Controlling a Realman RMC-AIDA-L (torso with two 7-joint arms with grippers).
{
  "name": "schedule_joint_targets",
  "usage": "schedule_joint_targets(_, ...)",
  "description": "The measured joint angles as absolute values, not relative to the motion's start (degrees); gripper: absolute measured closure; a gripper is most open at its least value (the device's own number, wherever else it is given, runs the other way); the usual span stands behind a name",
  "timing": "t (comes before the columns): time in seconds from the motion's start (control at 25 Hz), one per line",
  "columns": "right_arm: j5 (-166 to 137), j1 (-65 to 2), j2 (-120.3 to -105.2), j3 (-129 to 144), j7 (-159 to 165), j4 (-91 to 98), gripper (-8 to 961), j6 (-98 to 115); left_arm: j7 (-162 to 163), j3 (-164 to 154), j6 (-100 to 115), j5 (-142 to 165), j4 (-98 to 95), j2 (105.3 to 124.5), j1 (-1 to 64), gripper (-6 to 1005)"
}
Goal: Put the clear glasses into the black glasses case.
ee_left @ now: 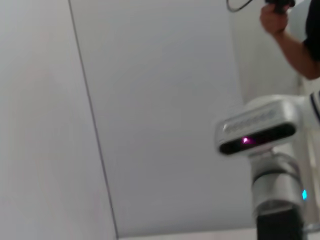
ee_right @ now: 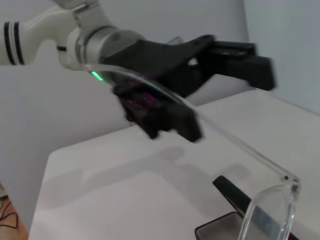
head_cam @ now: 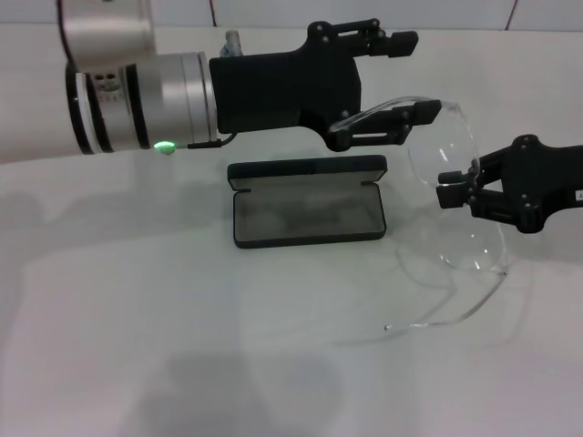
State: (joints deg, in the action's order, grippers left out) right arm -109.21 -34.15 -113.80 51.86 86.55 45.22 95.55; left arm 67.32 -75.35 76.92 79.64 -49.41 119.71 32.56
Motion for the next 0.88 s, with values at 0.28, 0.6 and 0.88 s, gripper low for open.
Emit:
schedule_joint_targets(0.28,-107.4,-33.8,-113.87,50.8,86.5,45.3,830,95.1,67.3,-75.4,76.6,84.6,-49.7,119.61,32.7,292)
schedule_joint_targets(0.6,-107.6,-33.7,-113.6,50.4,86.4,45.9,828,95.6,67.3,-73.8,76.4,87.4,-50.2,119.66,32.8,293)
schedule_joint_targets(0.88,-110.1,-34.3,-113.64,51.4,86.9,45.9,827,95.8,64.5,-71.7,76.6,83.1,-50.7,119.66,32.5,293)
